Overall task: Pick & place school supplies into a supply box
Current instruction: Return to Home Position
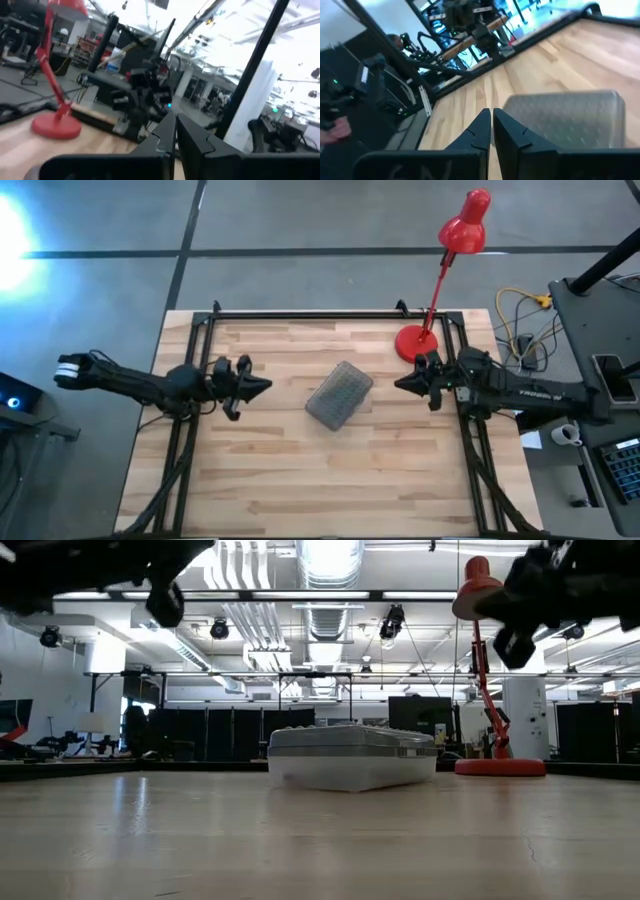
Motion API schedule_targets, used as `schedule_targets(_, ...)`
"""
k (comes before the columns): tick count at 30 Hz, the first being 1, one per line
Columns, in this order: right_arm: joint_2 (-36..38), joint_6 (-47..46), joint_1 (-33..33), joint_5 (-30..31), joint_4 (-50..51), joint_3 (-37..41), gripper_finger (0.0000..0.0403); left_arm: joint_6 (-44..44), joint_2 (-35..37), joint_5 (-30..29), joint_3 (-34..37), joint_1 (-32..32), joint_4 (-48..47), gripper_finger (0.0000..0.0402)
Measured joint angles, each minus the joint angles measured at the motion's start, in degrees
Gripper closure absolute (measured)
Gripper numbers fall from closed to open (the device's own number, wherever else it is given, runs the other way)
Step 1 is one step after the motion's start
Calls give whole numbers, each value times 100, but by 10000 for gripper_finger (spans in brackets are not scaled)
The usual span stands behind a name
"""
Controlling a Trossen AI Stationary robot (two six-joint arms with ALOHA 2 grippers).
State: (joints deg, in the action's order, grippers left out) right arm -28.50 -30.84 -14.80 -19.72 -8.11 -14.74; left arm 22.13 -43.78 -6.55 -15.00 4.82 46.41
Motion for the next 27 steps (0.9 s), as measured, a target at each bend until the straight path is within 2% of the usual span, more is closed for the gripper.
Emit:
schedule_targets(3,177,-238,-391,-510,-337,357,390,52,404,25,478,50,150,401)
schedule_targets(7,621,-375,-276,-600,-1061,816,390,-6,920,61,1067,273,615,401)
schedule_targets(10,999,-435,-158,-318,-997,1111,390,-60,1257,50,1435,312,600,401)
schedule_targets(14,1491,-620,-155,280,-604,1414,390,-183,1632,42,1354,311,-524,401)
schedule_targets(17,1800,-753,-158,361,-104,1397,390,-248,1774,44,1381,299,-866,401)
schedule_targets(19,1945,-1405,-156,243,119,1398,390,427,1890,89,1411,319,-851,401)
schedule_targets(23,1997,-2722,-156,183,155,1398,390,2898,1942,158,1400,328,-676,401)
schedule_targets(27,1931,-3395,-156,183,154,1396,390,4335,1904,161,1400,326,-681,401)
